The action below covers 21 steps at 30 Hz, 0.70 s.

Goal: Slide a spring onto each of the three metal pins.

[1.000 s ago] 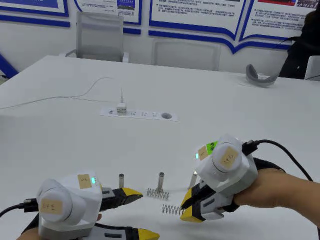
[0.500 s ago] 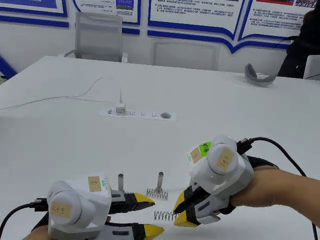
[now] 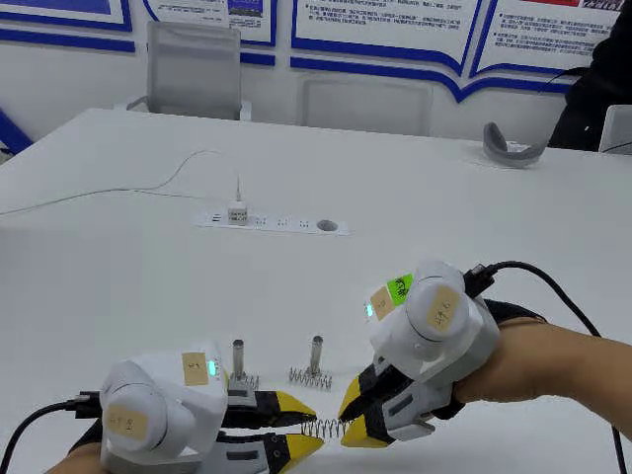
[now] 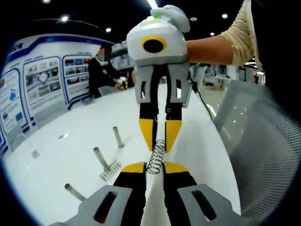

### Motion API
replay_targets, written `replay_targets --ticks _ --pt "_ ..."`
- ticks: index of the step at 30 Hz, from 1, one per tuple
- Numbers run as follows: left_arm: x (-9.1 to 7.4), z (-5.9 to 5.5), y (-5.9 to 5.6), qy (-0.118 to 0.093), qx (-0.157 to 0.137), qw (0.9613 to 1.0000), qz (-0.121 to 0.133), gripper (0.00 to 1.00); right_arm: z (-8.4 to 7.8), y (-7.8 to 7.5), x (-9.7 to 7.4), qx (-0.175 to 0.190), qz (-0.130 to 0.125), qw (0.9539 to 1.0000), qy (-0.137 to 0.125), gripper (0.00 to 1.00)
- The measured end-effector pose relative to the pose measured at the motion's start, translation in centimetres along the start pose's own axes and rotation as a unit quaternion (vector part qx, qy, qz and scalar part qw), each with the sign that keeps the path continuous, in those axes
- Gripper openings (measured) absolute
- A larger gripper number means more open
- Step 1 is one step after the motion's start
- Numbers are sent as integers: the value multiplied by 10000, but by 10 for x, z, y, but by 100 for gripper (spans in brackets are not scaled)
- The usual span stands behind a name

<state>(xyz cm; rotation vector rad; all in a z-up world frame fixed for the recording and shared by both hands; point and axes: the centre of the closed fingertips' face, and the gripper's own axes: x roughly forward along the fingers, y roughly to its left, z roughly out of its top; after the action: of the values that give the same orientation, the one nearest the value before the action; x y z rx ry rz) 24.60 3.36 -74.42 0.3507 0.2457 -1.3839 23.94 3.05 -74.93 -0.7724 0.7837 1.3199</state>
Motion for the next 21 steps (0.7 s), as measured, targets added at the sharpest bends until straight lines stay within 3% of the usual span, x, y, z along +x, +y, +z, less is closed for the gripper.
replay_targets --ticks 10,21 --pt "2 -2 -2 41 87 9999 -38 12 11 2 -12 -37 25 10000 -54 12" --pt "2 -2 -3 40 57 10000 -30 11 38 4 -16 -265 -70 9995 -178 11"
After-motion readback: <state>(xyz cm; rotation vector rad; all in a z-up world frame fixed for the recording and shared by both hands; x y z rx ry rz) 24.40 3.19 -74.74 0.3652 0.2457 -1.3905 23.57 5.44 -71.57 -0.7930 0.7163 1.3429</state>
